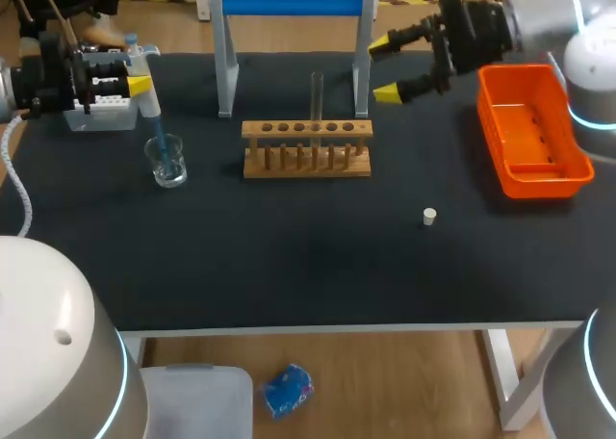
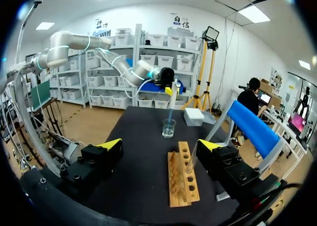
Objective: Invert the test tube, pick up the pipette, mount the tip to pipette, aspirate from beaker and dispense into the tube, eject the tip, return the pipette, and cap with the stopper.
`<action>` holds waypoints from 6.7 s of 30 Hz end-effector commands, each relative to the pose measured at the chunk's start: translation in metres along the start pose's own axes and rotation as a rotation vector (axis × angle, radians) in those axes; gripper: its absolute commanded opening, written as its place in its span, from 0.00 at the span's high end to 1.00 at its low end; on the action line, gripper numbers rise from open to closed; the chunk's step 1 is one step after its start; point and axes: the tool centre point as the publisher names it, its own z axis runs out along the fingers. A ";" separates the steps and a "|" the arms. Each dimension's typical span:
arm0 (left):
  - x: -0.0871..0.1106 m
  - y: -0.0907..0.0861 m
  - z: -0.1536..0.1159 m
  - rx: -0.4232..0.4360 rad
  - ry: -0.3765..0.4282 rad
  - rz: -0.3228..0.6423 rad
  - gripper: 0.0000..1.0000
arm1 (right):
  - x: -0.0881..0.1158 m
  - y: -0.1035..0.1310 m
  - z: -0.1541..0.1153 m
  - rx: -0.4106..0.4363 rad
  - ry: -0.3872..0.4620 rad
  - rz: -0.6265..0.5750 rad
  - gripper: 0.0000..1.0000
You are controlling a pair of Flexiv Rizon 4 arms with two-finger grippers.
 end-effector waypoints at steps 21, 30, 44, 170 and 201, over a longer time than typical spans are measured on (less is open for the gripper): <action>0.000 0.000 -0.001 0.000 0.003 0.001 1.00 | -0.025 -0.066 0.006 -0.054 -0.047 0.001 0.00; 0.000 0.000 -0.001 0.000 0.003 0.001 1.00 | -0.044 -0.068 0.010 -0.055 -0.039 -0.003 0.00; 0.000 0.000 -0.001 0.000 0.003 0.001 1.00 | -0.060 -0.066 0.019 -0.072 -0.037 -0.005 0.00; 0.061 -0.310 0.202 -0.089 0.484 0.232 1.00 | -0.060 -0.061 0.021 -0.056 -0.058 0.010 0.00; 0.055 -0.261 0.241 -0.066 0.552 0.179 1.00 | -0.060 -0.061 0.021 -0.056 -0.058 0.010 0.00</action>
